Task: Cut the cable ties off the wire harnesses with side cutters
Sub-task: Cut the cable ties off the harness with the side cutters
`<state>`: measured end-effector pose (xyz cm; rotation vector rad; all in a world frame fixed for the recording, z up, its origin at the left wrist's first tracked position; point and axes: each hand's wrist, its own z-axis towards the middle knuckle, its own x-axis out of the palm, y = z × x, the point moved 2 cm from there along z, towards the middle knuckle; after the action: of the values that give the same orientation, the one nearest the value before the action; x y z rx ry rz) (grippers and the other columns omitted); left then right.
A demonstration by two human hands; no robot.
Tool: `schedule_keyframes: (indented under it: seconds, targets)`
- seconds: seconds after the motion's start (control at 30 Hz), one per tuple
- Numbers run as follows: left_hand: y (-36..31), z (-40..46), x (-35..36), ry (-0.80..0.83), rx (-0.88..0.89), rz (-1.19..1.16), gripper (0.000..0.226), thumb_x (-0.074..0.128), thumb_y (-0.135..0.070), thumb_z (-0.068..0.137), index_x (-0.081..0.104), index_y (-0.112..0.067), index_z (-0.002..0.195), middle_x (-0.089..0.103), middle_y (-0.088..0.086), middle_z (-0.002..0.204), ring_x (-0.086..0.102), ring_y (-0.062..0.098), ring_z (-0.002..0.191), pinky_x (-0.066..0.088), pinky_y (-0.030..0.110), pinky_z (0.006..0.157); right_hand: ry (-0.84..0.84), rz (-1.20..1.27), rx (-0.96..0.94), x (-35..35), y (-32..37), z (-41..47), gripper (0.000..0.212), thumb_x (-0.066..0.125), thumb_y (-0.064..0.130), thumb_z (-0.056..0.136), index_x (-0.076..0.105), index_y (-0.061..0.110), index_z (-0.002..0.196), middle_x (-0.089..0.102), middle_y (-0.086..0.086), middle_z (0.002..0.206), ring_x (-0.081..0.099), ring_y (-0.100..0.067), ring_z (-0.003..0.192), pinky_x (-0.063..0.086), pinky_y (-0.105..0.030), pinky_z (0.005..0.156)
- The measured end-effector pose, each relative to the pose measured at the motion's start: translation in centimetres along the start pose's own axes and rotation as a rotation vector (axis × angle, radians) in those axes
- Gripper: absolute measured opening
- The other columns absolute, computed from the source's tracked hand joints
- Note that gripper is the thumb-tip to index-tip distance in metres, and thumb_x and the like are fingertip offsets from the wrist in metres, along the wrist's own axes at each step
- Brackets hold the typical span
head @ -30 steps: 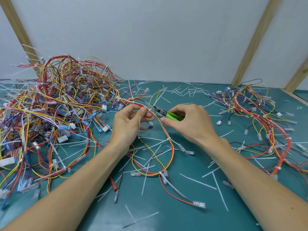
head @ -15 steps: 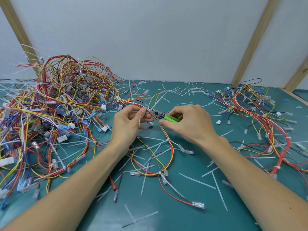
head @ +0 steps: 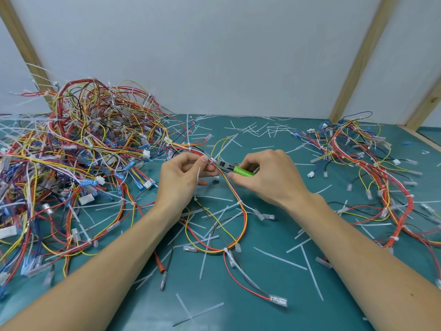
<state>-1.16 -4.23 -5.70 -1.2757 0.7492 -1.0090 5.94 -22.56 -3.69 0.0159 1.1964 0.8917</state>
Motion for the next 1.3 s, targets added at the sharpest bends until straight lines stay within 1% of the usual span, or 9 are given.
schedule_keyframes:
  seconds: [0.2,0.4,0.73,1.1,1.3]
  targets:
    - [-0.02,-0.05,0.02,-0.002,-0.013,-0.003,0.013,0.062,-0.015,0.099,0.067,-0.007,0.089,0.076,0.007,0.078,0.077,0.022,0.078,0.058,0.024,0.062,0.004,0.001,-0.008,-0.12,0.10,0.01,0.033,0.077,0.061,0.076,0.078,0.028,0.077,0.072,0.006,0.070,0.063,-0.024,0.076,0.054,-0.037,0.071]
    - [0.03,-0.04,-0.02,0.000,-0.014,-0.006,0.014,0.062,-0.014,0.099,0.066,-0.006,0.089,0.076,0.007,0.079,0.077,0.023,0.079,0.059,0.025,0.063,-0.007,0.006,-0.012,-0.06,0.12,0.00,0.031,0.077,0.059,0.076,0.078,0.028,0.075,0.071,0.004,0.068,0.060,-0.023,0.071,0.053,-0.036,0.067]
    - [0.04,-0.03,0.04,0.002,-0.017,-0.015,0.014,0.061,-0.012,0.100,0.066,-0.004,0.089,0.076,0.005,0.077,0.077,0.021,0.076,0.059,0.023,0.062,-0.017,-0.003,-0.013,-0.01,0.14,0.03,0.029,0.077,0.058,0.076,0.079,0.029,0.077,0.071,0.005,0.069,0.061,-0.022,0.072,0.052,-0.035,0.067]
    - [-0.05,-0.09,-0.01,0.002,-0.019,-0.009,0.014,0.061,-0.013,0.099,0.066,-0.004,0.090,0.076,0.008,0.078,0.077,0.022,0.077,0.059,0.023,0.063,-0.028,-0.004,-0.016,0.04,0.07,0.03,0.030,0.077,0.058,0.076,0.079,0.028,0.076,0.070,0.005,0.067,0.057,-0.021,0.068,0.050,-0.033,0.064]
    - [0.12,0.02,-0.07,0.001,-0.020,-0.008,0.014,0.062,-0.014,0.099,0.066,-0.004,0.090,0.076,0.008,0.079,0.077,0.023,0.078,0.059,0.024,0.063,-0.025,0.001,-0.009,0.07,0.10,0.02,0.029,0.076,0.057,0.076,0.079,0.028,0.077,0.071,0.004,0.067,0.057,-0.022,0.069,0.051,-0.034,0.065]
